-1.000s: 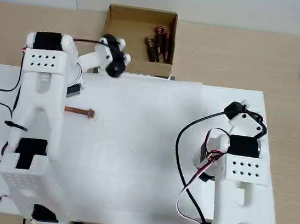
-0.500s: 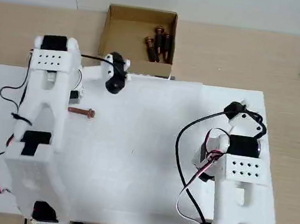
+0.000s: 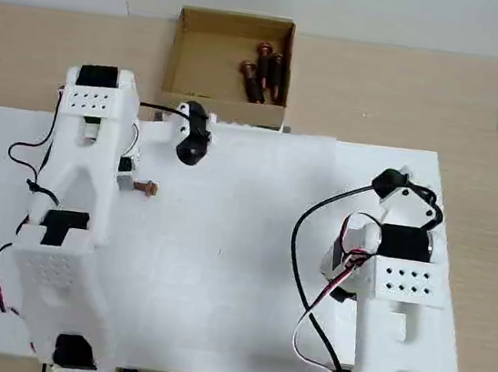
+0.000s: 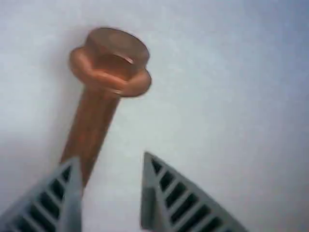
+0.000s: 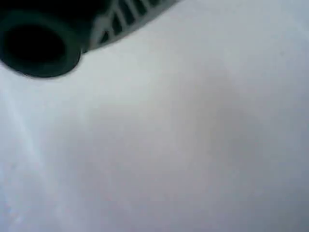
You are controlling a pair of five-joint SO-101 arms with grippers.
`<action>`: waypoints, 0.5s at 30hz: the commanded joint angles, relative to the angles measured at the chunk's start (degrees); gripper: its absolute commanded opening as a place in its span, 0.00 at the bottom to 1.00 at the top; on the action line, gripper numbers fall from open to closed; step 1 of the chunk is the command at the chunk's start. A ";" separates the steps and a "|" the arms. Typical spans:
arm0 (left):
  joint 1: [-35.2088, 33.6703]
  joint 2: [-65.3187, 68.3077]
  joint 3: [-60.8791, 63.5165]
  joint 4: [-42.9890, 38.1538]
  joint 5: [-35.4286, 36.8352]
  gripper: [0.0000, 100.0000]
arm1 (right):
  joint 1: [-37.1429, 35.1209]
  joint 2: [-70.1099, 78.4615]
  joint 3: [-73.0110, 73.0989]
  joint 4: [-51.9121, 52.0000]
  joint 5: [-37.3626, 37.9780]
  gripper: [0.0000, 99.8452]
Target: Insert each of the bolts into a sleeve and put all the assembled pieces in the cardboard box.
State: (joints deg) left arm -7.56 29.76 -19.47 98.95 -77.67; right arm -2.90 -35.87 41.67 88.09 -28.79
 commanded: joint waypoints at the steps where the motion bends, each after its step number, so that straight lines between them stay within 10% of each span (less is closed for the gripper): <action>1: 0.44 -0.35 -2.33 0.26 -18.37 0.09 | 0.57 -1.01 -0.35 -0.48 0.53 0.00; 15: 2.64 8.97 -6.90 0.44 -19.34 0.09 | 0.57 -1.45 -0.35 -0.40 3.34 0.00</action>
State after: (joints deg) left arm -5.36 38.20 -23.43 98.95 -77.67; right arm -2.90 -35.87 41.67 88.09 -26.07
